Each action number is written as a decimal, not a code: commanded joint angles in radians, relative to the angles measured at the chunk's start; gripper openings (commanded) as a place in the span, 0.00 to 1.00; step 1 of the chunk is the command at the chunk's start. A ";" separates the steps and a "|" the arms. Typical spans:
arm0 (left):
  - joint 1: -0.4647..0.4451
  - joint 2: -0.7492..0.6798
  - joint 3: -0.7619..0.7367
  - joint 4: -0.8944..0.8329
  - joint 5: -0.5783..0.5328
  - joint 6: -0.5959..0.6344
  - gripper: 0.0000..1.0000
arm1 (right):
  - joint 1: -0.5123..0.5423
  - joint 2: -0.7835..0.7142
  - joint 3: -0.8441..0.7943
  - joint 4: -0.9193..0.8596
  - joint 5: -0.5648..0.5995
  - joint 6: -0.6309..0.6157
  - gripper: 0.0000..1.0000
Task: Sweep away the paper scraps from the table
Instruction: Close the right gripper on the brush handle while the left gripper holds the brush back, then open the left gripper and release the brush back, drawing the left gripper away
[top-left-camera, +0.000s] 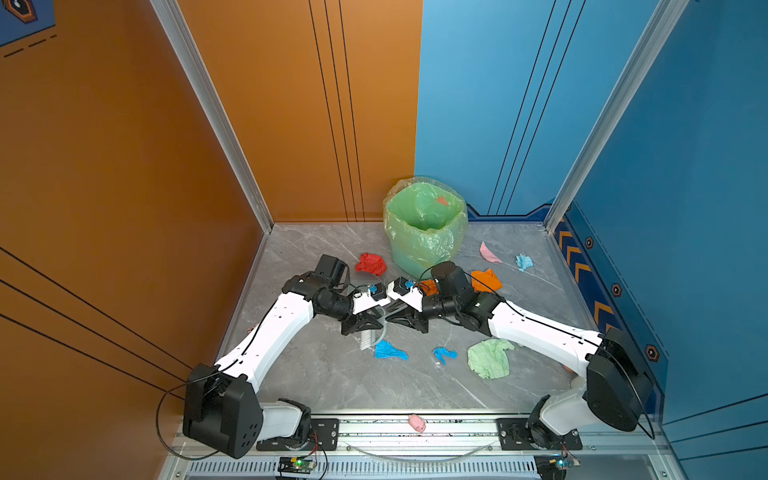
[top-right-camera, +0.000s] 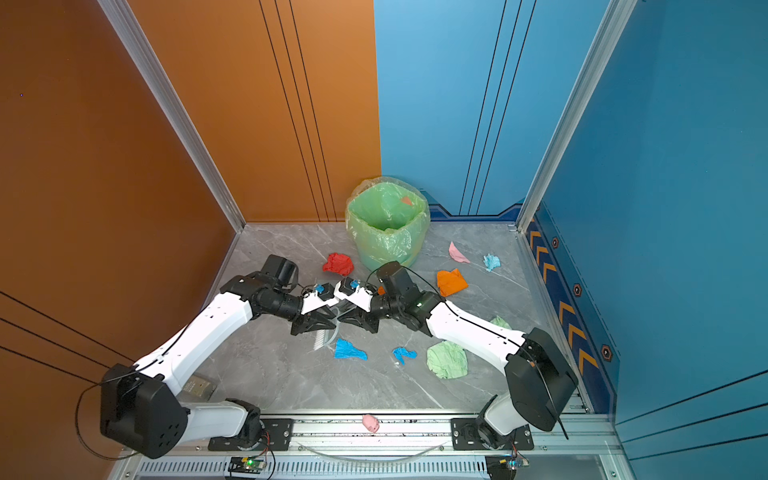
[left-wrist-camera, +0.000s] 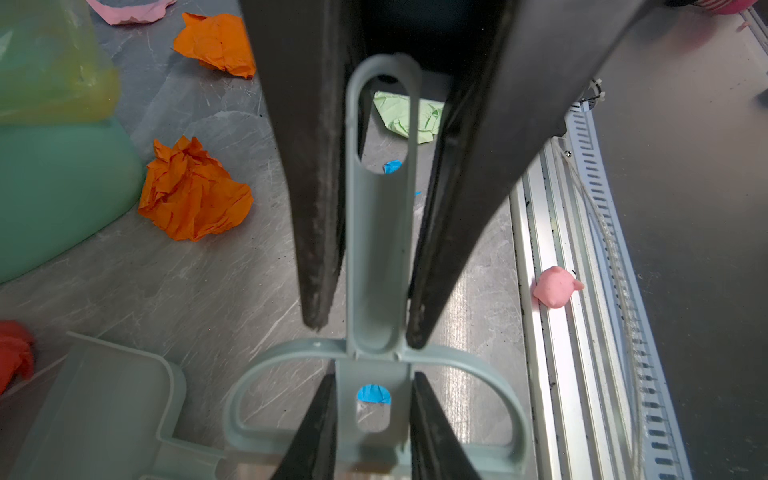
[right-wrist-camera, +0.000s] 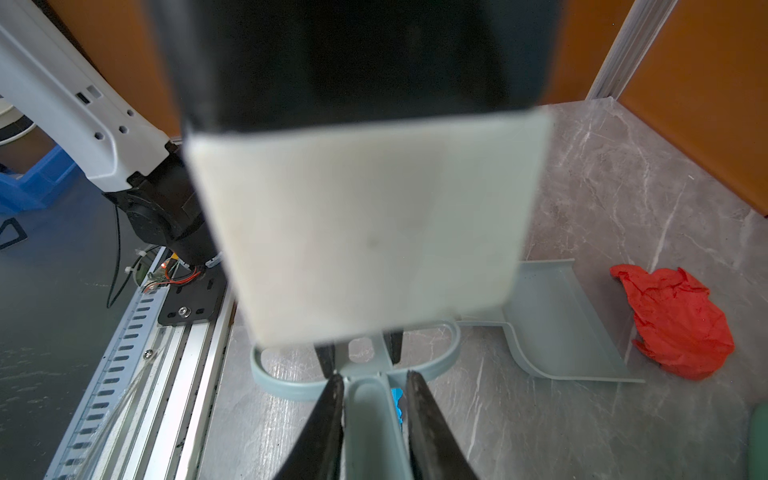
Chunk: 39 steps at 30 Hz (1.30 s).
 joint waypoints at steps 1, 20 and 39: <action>0.009 -0.013 -0.011 0.004 0.037 0.022 0.00 | 0.007 -0.010 -0.013 0.014 0.013 -0.009 0.24; 0.009 -0.033 -0.033 0.025 -0.002 0.025 0.17 | 0.002 0.010 0.012 -0.006 -0.005 -0.002 0.04; 0.018 -0.128 -0.160 0.176 -0.093 -0.030 0.51 | -0.030 0.010 0.022 -0.029 -0.037 0.028 0.00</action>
